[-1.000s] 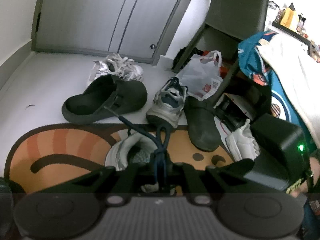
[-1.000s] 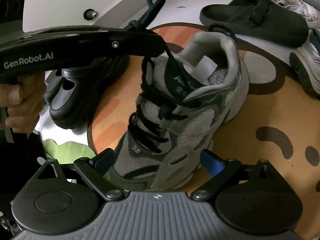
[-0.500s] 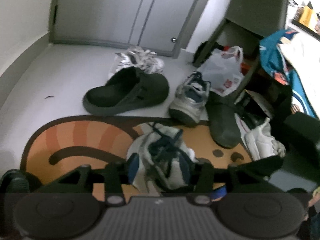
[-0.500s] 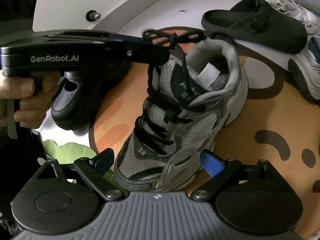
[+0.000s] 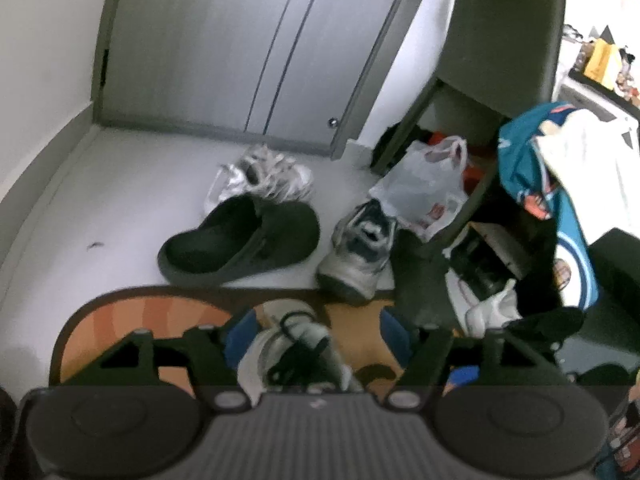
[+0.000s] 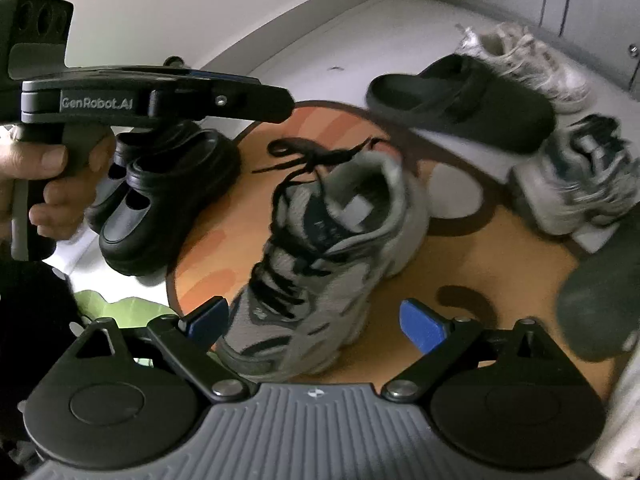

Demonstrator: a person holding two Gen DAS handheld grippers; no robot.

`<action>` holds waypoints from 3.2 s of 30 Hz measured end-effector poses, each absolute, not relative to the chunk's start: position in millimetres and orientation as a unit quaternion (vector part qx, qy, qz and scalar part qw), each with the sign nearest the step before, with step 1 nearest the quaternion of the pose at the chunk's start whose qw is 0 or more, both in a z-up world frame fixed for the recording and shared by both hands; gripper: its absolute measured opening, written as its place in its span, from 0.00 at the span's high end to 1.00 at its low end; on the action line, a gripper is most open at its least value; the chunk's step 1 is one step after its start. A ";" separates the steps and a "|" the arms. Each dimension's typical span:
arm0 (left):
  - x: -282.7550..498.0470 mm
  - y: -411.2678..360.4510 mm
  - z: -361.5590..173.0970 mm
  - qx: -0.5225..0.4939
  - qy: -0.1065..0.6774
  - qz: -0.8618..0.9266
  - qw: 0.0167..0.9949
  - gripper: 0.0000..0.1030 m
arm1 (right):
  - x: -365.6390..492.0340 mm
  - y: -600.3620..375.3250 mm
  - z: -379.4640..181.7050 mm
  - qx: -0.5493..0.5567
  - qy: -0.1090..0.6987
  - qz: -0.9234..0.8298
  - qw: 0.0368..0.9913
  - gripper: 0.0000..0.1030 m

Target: Organize scattered shoes

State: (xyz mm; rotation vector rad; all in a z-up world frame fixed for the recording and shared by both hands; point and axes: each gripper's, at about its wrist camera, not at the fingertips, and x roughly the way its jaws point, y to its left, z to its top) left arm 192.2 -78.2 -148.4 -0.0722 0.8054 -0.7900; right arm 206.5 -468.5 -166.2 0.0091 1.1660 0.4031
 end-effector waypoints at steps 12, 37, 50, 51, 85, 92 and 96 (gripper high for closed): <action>205.3 -91.7 -140.4 -0.060 0.395 -0.350 0.847 0.30 | 199.8 -524.6 -84.1 -0.014 0.528 0.104 0.843 0.07; 260.6 -173.0 -141.7 -0.125 0.443 -0.352 0.815 0.44 | 225.2 -615.0 -36.9 -0.048 0.516 0.069 0.853 0.07; 317.4 -237.0 -156.4 -0.236 0.486 -0.307 0.783 0.46 | 259.4 -640.8 -28.3 -0.008 0.514 0.078 0.854 0.07; 321.0 -241.1 -158.8 -0.240 0.489 -0.305 0.781 0.46 | 259.7 -644.2 -30.4 0.001 0.515 0.078 0.854 0.07; 364.3 -355.8 -246.0 -0.270 0.542 -0.283 0.743 0.43 | 242.7 -658.1 -18.2 0.093 0.518 0.138 0.839 0.06; 361.5 -346.7 -261.6 -0.312 0.559 -0.284 0.714 0.44 | 243.6 -662.3 -16.7 0.105 0.517 0.141 0.838 0.06; 373.5 -346.7 -251.5 -0.318 0.547 -0.273 0.725 0.44 | 244.1 -664.7 -15.9 0.112 0.517 0.142 0.837 0.06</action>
